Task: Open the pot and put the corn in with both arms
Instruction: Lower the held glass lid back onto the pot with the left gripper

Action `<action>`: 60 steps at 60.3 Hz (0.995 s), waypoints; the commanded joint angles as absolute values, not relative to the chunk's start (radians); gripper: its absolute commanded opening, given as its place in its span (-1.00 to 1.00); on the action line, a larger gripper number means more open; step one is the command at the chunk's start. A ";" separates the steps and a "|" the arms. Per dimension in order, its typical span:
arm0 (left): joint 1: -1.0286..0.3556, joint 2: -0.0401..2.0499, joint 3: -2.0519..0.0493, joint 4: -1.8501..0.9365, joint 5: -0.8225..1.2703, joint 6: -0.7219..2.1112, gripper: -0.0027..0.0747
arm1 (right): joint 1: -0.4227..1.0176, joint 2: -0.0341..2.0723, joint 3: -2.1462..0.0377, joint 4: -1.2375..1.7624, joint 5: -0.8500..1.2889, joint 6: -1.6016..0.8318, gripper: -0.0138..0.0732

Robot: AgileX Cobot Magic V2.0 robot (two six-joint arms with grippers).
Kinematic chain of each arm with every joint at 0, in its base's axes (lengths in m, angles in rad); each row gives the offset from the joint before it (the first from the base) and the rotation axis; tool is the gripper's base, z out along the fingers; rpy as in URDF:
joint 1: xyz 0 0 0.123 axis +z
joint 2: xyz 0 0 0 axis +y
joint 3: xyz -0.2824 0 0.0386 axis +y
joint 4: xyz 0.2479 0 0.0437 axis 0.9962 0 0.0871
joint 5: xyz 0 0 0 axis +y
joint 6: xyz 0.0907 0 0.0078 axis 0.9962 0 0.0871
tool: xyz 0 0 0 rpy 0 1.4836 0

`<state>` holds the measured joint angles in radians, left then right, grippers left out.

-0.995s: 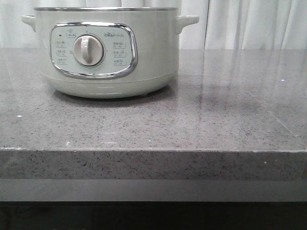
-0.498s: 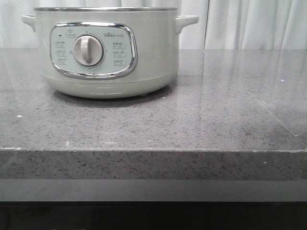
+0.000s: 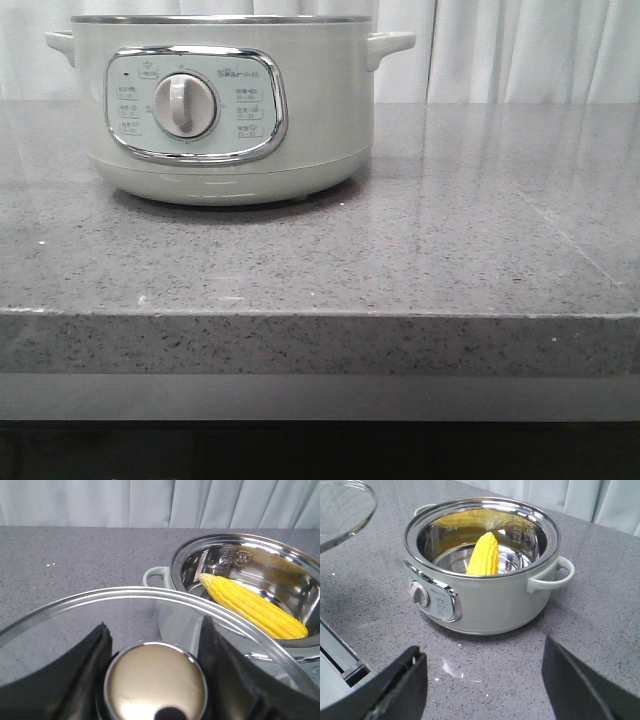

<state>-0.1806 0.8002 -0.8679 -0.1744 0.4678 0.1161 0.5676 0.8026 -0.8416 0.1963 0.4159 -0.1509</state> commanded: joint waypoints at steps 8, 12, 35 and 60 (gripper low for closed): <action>-0.319 0.889 -0.998 -0.195 0.252 0.107 -0.30 | 0.562 0.796 -0.869 0.207 0.358 -0.157 0.49; -0.358 0.933 -1.035 -0.195 0.232 0.107 -0.30 | 0.562 0.796 -0.869 0.207 0.358 -0.157 0.49; -0.462 1.232 -1.248 -0.197 0.109 0.107 -0.31 | 0.562 0.796 -0.869 0.207 0.358 -0.157 0.49; -0.495 1.502 -1.463 -0.204 0.066 0.107 -0.31 | 0.562 0.796 -0.869 0.207 0.358 -0.157 0.49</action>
